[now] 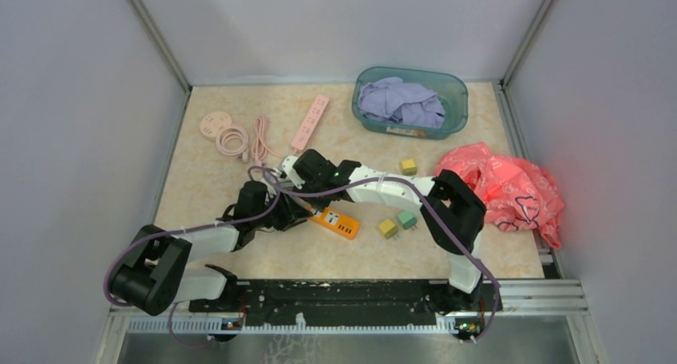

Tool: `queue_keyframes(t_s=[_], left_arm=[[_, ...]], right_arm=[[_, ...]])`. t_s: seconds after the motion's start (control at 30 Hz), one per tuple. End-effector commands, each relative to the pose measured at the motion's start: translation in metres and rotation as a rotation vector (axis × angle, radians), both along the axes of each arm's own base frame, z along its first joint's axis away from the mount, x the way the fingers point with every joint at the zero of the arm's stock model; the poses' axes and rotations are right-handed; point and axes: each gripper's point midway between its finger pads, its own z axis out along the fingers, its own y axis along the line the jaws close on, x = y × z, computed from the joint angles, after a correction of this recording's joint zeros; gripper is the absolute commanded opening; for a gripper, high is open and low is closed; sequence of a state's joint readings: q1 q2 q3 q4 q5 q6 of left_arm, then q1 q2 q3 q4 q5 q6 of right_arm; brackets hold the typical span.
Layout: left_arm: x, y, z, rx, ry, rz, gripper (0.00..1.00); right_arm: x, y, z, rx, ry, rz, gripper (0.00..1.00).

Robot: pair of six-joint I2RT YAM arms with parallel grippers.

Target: Insert the plug

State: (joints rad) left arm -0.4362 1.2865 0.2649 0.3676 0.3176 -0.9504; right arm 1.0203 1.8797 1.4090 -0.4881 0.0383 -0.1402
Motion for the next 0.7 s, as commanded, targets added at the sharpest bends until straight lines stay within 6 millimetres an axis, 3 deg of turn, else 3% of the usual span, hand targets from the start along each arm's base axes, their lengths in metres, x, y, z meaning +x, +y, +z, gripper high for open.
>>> queue_keyframes(t_s=[0.0,0.43,0.53,0.6,0.67], left_arm=[[-0.007,0.009,-0.013,0.041,0.033,0.024,0.42],[-0.007,0.01,-0.011,0.036,0.025,0.031,0.42],[-0.006,0.009,-0.01,0.035,0.02,0.027,0.43],[-0.006,0.009,-0.009,0.034,0.018,0.025,0.44],[-0.006,0.009,-0.008,0.033,0.014,0.023,0.45]], right_arm=[[-0.012,-0.012,-0.025,-0.113,0.043,0.028,0.0],[-0.037,-0.051,-0.079,-0.202,0.147,0.012,0.0],[-0.034,-0.048,-0.077,-0.202,0.146,0.005,0.0],[-0.03,-0.041,-0.066,-0.172,0.13,-0.002,0.0],[-0.026,-0.028,-0.049,-0.111,0.11,0.007,0.06]])
